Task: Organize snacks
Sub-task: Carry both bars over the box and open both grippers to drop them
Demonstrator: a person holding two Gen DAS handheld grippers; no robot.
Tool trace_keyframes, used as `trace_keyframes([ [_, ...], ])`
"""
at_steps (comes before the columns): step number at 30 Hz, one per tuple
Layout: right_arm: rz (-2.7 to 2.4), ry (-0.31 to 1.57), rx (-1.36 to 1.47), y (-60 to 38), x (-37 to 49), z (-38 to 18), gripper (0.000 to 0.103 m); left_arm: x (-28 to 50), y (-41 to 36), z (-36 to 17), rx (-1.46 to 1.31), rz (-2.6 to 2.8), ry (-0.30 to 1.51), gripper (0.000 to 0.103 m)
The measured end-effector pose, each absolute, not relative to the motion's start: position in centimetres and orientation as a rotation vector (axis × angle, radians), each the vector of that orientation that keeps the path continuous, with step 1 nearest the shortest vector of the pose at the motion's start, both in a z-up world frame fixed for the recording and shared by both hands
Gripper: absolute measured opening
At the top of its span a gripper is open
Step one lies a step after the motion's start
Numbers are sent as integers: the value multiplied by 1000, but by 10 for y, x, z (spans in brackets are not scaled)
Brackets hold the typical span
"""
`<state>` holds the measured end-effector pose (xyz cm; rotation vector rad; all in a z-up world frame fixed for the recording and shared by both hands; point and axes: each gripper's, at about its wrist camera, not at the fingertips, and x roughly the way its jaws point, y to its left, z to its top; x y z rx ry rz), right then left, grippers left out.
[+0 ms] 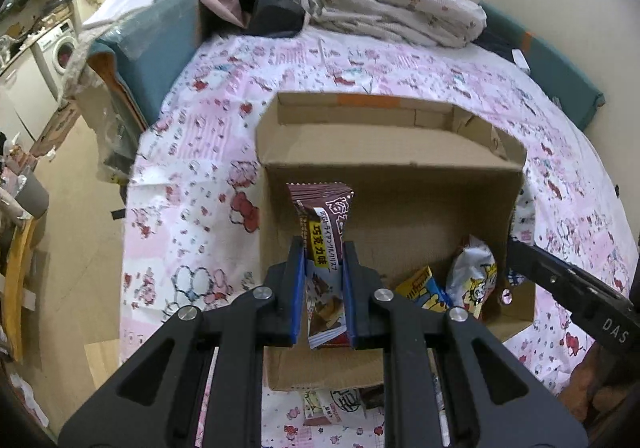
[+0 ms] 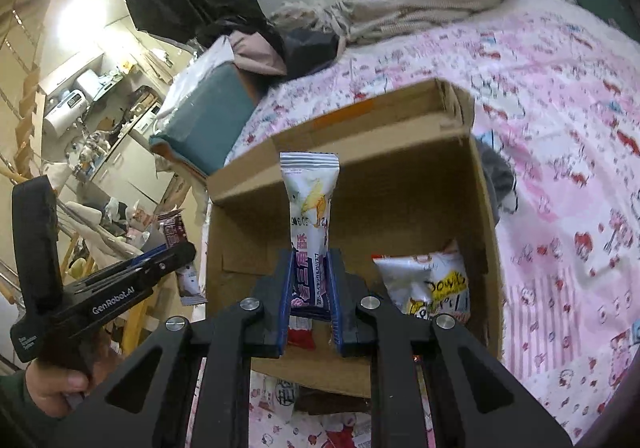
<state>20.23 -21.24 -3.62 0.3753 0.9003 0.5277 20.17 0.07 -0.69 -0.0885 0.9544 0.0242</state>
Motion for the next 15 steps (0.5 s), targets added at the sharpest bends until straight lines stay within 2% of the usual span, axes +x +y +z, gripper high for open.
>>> trace_keyframes([
  [7, 534, 973, 347, -200, 210, -62, 18, 206, -11, -26, -36, -8, 967, 14],
  [15, 540, 996, 357, -197, 213, -67, 18, 209, -12, -32, -23, -6, 971, 14],
])
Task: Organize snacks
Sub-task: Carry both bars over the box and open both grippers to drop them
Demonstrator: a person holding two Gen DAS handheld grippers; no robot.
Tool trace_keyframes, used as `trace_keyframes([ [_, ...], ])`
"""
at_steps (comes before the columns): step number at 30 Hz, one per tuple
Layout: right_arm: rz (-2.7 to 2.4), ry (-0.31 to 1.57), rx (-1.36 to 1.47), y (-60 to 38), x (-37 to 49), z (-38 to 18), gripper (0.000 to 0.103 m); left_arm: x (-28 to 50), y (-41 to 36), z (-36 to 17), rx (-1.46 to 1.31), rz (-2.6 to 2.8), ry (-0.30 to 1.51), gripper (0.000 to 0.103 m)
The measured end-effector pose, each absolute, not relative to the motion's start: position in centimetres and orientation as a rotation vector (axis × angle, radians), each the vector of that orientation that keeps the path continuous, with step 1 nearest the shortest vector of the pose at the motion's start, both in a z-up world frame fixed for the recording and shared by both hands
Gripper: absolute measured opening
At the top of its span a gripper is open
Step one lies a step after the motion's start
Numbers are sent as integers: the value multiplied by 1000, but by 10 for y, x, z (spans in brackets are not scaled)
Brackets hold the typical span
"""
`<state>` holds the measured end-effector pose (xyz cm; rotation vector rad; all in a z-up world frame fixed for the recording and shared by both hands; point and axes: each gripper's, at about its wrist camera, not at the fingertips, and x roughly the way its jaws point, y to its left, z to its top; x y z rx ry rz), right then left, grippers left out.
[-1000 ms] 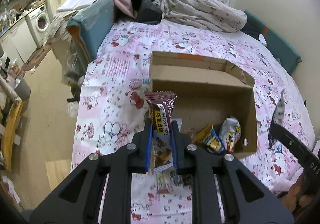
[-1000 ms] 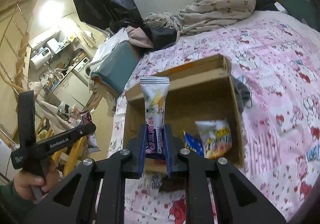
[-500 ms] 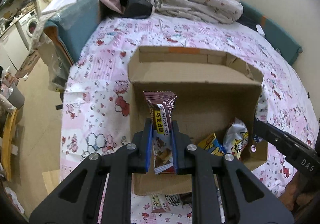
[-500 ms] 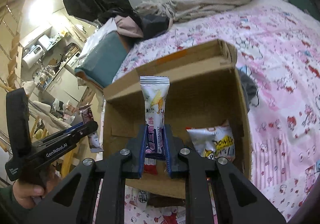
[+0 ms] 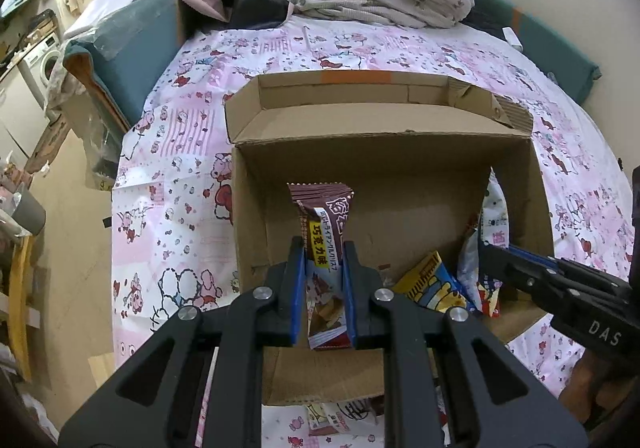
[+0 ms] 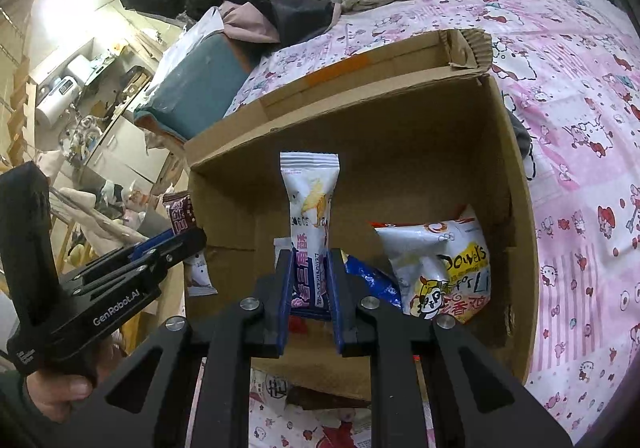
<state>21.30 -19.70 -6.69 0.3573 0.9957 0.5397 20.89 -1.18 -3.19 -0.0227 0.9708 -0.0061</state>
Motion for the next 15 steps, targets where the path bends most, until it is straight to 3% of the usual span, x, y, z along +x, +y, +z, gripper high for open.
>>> trace_keyframes([
  [9, 548, 990, 379, -199, 215, -66, 21, 208, -11, -32, -20, -11, 960, 19],
  [11, 545, 987, 387, -201, 216, -66, 21, 204, -10, -30, -22, -12, 960, 34],
  [13, 526, 991, 390, -204, 217, -66, 21, 199, -8, -28, -21, 8, 940, 71],
  [15, 522, 998, 399, -207, 217, -66, 23, 195, -6, -24, -36, 16, 918, 84],
])
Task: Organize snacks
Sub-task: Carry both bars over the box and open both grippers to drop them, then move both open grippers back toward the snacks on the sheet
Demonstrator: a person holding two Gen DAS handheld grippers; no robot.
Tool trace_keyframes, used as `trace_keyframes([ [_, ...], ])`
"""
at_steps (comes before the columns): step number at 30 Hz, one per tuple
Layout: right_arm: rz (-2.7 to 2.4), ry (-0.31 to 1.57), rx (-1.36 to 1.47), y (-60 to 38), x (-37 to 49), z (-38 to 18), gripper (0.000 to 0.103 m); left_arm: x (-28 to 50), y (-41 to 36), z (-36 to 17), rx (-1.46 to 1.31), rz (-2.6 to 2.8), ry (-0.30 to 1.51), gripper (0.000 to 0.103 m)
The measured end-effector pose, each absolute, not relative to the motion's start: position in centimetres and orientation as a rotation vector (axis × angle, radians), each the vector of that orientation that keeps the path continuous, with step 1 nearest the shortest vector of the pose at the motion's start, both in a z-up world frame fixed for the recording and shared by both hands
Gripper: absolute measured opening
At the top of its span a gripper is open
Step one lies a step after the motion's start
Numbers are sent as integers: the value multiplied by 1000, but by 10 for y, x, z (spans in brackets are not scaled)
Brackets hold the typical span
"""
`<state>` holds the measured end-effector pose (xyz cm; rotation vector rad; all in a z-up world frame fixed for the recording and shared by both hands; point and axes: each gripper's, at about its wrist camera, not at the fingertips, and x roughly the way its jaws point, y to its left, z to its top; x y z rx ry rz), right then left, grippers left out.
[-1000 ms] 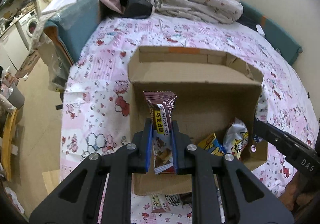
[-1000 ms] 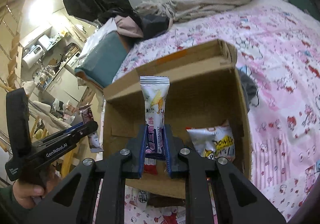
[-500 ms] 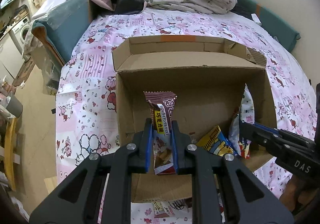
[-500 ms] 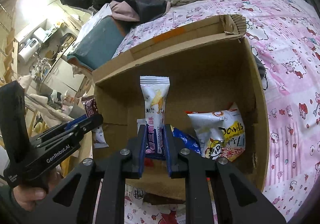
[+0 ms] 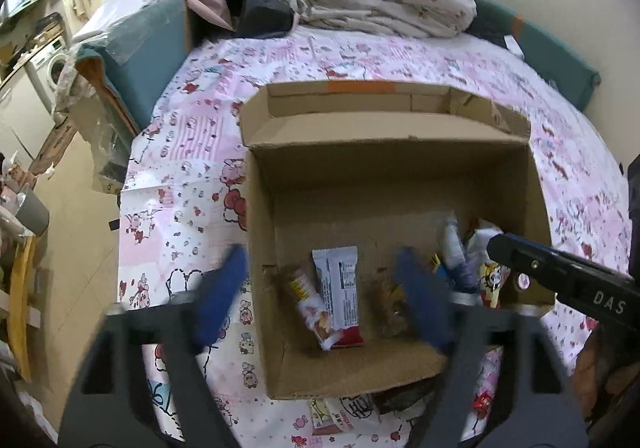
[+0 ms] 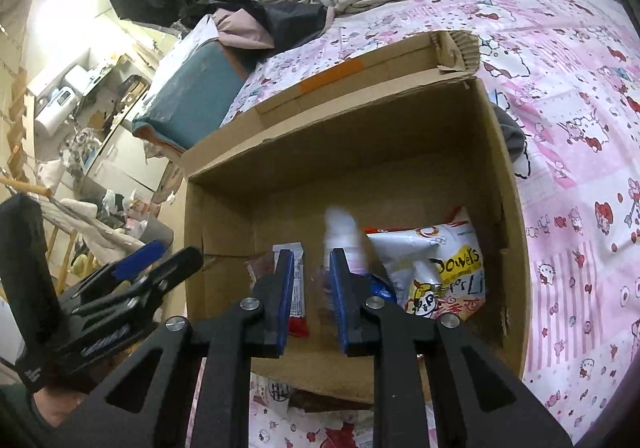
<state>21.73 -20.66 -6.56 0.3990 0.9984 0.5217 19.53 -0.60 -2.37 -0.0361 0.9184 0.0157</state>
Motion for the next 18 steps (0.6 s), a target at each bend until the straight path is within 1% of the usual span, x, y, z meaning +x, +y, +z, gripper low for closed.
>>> trace_keyframes([
  [2, 513, 996, 404, -209, 216, -65, 39, 194, -5, -21, -43, 15, 908, 85],
  [3, 509, 992, 408, -211, 216, -63, 63, 194, -5, -20, -44, 12, 908, 85],
  [4, 502, 978, 416, -213, 214, -62, 82, 194, -4, -20, -47, 8, 906, 85],
  [5, 492, 960, 418, -214, 212, -60, 84, 193, -3, -19, -49, 8, 904, 85],
  [18, 489, 903, 384, -226, 178, -29, 84, 170, 2, -6, -55, 9, 878, 85],
])
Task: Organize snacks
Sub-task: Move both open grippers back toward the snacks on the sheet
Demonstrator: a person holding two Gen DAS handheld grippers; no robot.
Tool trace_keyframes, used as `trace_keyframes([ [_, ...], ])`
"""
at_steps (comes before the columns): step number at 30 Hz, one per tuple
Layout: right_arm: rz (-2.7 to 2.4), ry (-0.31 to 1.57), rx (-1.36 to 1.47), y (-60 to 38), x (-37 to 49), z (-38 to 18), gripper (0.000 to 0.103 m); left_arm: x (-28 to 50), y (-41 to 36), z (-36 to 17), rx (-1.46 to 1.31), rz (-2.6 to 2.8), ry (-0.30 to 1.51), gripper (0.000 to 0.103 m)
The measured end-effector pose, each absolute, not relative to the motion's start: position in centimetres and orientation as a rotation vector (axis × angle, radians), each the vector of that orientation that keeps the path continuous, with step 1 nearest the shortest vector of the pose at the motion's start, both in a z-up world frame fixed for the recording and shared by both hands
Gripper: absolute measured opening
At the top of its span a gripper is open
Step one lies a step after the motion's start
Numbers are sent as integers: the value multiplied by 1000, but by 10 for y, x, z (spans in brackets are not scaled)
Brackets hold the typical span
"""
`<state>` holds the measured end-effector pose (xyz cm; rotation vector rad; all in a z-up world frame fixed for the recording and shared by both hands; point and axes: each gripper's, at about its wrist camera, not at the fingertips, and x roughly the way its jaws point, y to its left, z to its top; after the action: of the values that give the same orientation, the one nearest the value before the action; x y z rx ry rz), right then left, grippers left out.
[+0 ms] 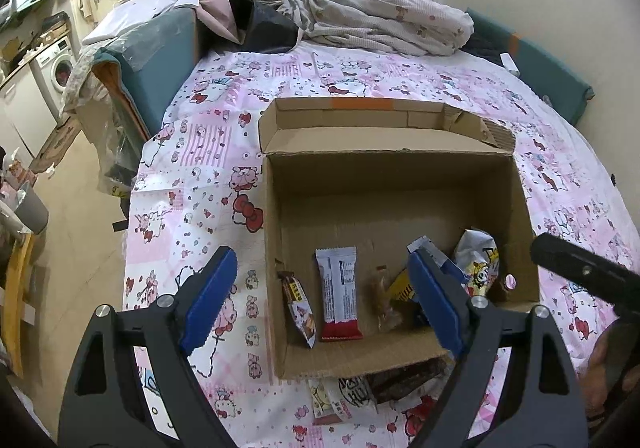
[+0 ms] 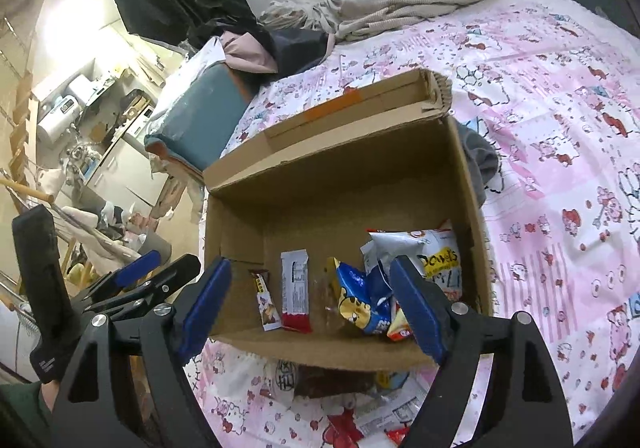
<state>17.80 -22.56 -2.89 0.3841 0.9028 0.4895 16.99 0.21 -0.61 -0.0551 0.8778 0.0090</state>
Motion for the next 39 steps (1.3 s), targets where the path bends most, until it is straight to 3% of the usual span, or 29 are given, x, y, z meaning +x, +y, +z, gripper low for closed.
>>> trace_keyframes([
  [12, 422, 931, 421, -261, 138, -25, 84, 128, 22, 0, -131, 25, 900, 85],
  [16, 392, 958, 434, -268, 125, -30, 84, 114, 29, -3, -158, 19, 919, 95],
  [30, 235, 1124, 540, -309, 105, -74, 84, 92, 49, -25, -195, 122, 982, 95],
  [35, 183, 1169, 595, -319, 106, -85, 84, 102, 69, -51, -275, 188, 1081, 95],
  [38, 193, 1178, 606, -317, 108, -87, 84, 107, 75, -73, -360, 184, 1155, 88],
  [39, 195, 1178, 603, -316, 109, -87, 84, 109, 73, -80, -373, 180, 1178, 80],
])
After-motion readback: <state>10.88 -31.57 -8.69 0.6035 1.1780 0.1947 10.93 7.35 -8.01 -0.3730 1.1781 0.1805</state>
